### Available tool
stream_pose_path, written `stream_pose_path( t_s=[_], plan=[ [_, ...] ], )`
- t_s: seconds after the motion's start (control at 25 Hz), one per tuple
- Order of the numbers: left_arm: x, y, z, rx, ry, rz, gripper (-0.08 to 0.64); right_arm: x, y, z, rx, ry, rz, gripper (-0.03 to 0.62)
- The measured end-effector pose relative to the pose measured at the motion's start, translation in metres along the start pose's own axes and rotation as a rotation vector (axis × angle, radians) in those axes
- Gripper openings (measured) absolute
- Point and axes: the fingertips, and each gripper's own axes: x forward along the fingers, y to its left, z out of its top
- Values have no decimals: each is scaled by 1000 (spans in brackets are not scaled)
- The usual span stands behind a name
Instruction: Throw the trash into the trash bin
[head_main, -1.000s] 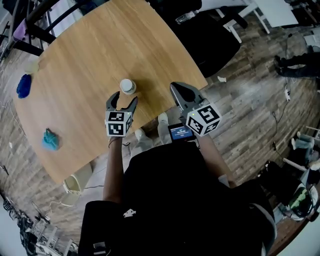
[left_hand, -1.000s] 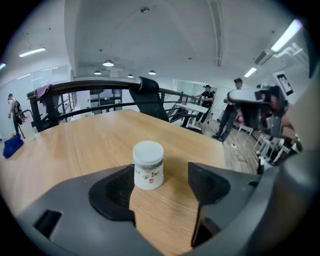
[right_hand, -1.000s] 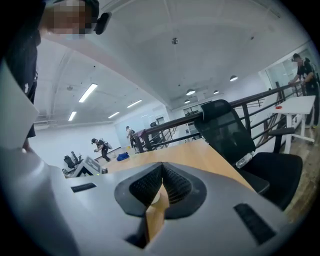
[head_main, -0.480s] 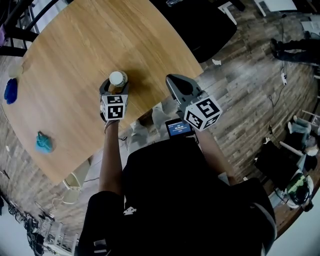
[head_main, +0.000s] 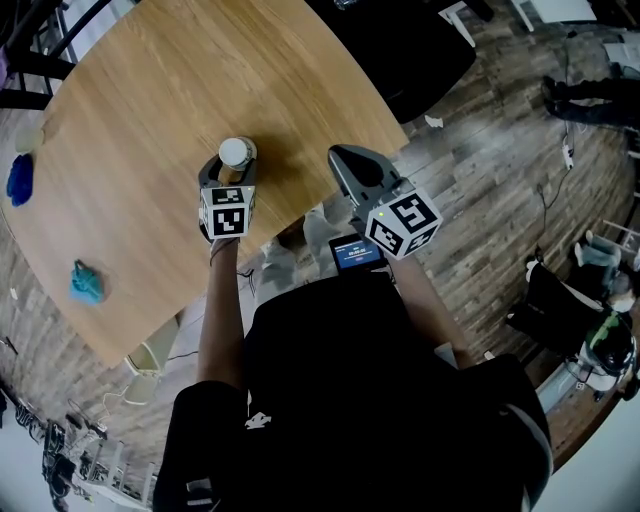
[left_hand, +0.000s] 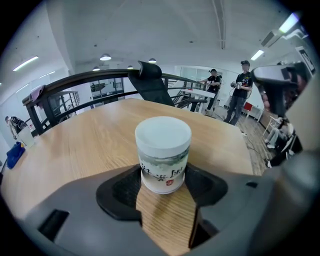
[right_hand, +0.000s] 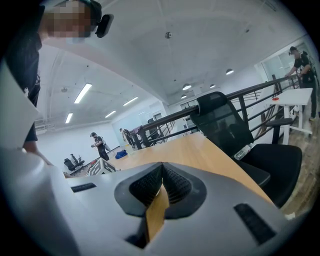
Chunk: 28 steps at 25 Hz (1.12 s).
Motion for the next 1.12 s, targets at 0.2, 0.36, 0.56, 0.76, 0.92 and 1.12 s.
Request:
stream_pose_path(
  t_s=[0.2, 0.36, 0.56, 0.76, 0.92, 1.12],
  plan=[
    [-11, -5, 9, -25, -18, 8, 284, -2, -1, 5, -3, -13, 12, -2],
    [-28, 1, 15, -45, -41, 61, 284, -2, 5, 9, -18, -11, 52, -2],
    [-58, 14, -12, -114, -64, 162, 284, 2, 23, 14, -46, -8, 135, -3],
    [-123, 36, -66, -245, -60, 307, 284, 29, 76, -2, -59, 38, 314, -2],
    [-182, 46, -127, -396, -70, 468, 284, 59, 140, -29, -109, 134, 514, -2],
    [-241, 63, -189, -523, -86, 597, 284, 77, 239, -55, -185, 198, 715, -3]
  ],
)
